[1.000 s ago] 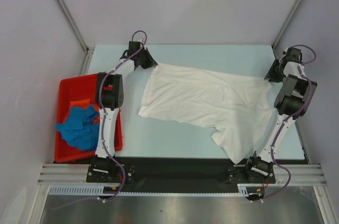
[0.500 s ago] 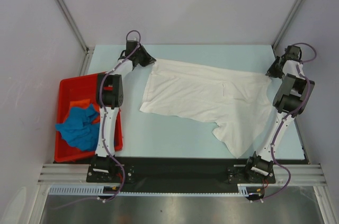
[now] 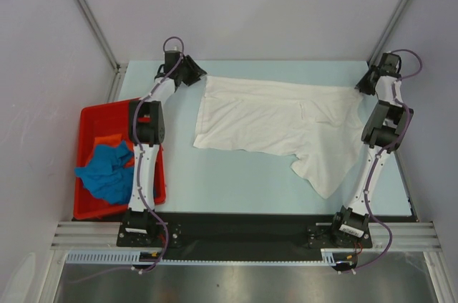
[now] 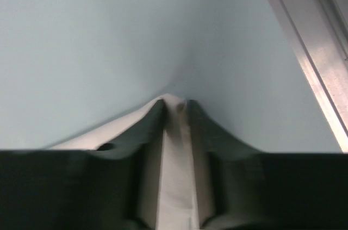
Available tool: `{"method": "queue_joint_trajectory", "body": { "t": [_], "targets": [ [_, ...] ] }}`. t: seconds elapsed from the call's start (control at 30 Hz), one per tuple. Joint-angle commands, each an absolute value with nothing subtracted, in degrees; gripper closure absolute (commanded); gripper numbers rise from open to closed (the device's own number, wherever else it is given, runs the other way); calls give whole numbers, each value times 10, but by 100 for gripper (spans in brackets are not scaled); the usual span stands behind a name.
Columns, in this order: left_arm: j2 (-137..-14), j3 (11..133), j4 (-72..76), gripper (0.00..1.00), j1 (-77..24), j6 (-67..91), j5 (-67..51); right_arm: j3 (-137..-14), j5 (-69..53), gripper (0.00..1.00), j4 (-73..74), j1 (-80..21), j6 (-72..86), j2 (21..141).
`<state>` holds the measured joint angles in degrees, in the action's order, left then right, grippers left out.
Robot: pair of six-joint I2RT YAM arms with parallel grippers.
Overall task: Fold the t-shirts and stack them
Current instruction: Fold the tshirt
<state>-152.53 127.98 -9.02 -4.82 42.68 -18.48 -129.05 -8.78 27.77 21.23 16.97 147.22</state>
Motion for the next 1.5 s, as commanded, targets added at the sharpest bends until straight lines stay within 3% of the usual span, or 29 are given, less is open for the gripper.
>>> {"method": "queue_joint_trajectory", "body": {
  "t": [0.0,0.07,0.2,0.3,0.57,0.73,0.83,1.03,1.23,1.47],
  "targets": [
    [-1491,1308,-119,44,-33,389,-131,-1346,-48,65,293,226,180,1475],
    [-1472,1303,-141,38,-35,360,-120,-1368,-30,55,329,229,171,1467],
    [-1426,1279,-172,38,-45,316,-104,-1397,39,45,409,229,145,1414],
    [-1381,1228,-178,40,-61,289,-100,-1342,62,40,446,229,157,1345],
    [-1272,1080,-176,46,-140,241,-141,-1097,-32,44,483,192,272,1193],
    [-1200,962,-112,46,-164,240,-210,-888,-90,42,415,190,333,1093],
    [-1173,932,-109,46,-170,234,-229,-830,-98,42,382,187,362,1065],
    [-1149,891,-117,47,-170,229,-239,-822,-80,45,354,173,346,1097],
    [-1140,875,-119,47,-170,229,-243,-841,-79,62,359,173,363,1129],
    [-1149,889,-129,47,-170,226,-243,-845,-69,62,361,171,367,1150]
  ]
}}
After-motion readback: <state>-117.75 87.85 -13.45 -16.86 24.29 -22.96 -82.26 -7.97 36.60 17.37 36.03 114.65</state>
